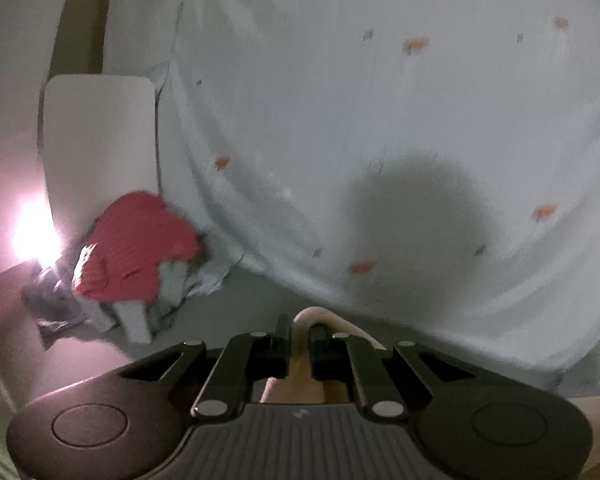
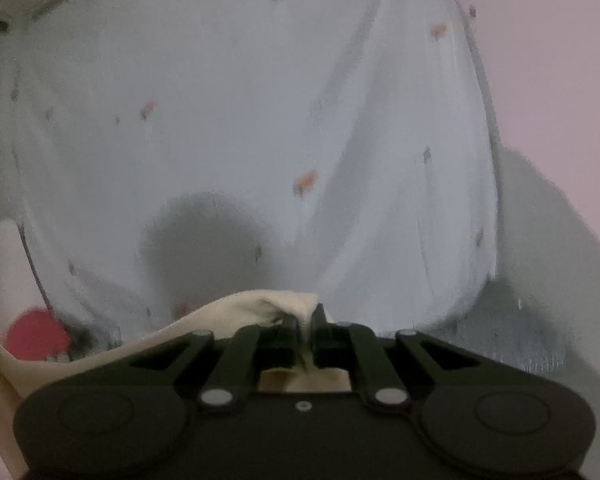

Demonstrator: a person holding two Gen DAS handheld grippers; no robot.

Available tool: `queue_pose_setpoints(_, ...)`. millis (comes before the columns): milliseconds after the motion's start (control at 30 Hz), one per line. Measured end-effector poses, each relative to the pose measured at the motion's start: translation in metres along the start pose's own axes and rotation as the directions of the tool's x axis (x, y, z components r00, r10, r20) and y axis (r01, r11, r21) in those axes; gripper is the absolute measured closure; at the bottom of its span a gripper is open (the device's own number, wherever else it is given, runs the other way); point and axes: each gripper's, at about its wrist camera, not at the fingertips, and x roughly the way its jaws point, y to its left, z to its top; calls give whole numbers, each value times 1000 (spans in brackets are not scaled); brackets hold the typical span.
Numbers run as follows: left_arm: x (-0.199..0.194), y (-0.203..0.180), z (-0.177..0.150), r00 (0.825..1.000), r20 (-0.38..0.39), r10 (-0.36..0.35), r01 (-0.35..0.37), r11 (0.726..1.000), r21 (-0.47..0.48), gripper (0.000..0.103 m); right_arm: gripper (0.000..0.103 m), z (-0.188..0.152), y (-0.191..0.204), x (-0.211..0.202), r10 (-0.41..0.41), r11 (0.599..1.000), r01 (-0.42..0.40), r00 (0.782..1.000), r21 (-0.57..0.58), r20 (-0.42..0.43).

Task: Fold clothes
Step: 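Lay the cream sweater flat on the table and open both grippers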

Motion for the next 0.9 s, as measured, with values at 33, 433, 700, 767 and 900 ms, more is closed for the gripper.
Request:
queue_pose_setpoints(33,6,0,-4,1000,-17,19,-19,1000,19,93,96,-5,0,9,-3,1000,3,1000,7,-29)
queue_pose_setpoints(433,216,-8,29,999,-39,28,-27,999,19,89,94,12,66,240,58,990,-71,992,-118,-113)
queue_pose_setpoints(700,408,-19,7,947,-310,81,-50,993,107,55,47,-34,120,433,-55,998,46,951,-38,-305)
queue_pose_setpoints(767,397,-8,-16,938,-344,48,-17,996,92,40,44,-61,123,420,-67,997,52,941,-54,-333)
queue_pose_setpoints(900,358,6,-78,860,-508,-44,106,990,94,40,46,-131,109,371,-146,989,134,866,-58,-479)
